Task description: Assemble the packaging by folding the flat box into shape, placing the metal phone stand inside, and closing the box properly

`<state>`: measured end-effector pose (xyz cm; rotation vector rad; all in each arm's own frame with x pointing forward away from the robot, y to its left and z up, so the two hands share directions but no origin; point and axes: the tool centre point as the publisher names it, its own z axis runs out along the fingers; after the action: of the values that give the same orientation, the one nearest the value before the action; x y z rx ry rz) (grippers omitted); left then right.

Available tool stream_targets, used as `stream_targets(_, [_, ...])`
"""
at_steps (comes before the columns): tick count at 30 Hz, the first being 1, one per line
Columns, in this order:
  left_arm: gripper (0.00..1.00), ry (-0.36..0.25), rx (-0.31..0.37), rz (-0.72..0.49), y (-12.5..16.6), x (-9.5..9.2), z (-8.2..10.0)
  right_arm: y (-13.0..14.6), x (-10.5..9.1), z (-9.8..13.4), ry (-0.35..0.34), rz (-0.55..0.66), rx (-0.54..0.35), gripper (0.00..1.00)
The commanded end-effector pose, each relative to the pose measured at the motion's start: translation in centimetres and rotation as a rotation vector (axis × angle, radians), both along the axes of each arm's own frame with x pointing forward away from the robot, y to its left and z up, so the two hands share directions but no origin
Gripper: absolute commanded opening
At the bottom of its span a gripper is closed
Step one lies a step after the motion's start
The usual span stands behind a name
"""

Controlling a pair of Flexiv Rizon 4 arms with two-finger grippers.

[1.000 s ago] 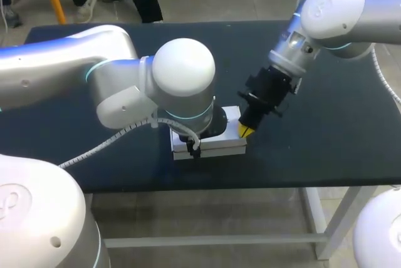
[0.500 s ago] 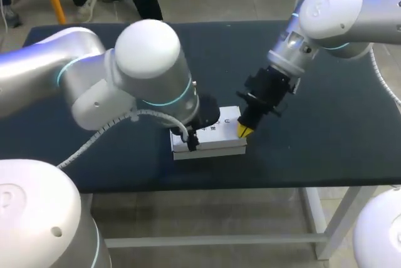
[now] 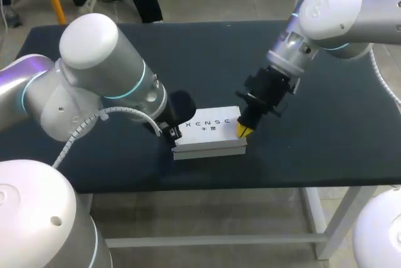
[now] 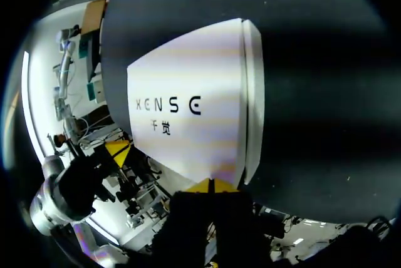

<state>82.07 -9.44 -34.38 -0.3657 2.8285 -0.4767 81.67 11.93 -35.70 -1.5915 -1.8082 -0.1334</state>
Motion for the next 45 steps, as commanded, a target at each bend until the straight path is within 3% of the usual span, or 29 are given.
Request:
stream_targets(1, [0.0,0.005,0.007,-0.007,-0.6,0.3,-0.7,0.1,0.0,-0.3,0.002,0.0,0.0,0.0])
stream_targets(37, [0.0,0.049,0.007,-0.014,-0.6,0.0,-3.9,0.0,0.4,-2.8,0.065,-0.018,0.01,0.0])
stream_targets(45, [0.0,-0.008,0.002,-0.025,-0.8,-0.7,-1.8,-0.2,-0.1,-0.7,-0.002,-0.018,0.023,0.0])
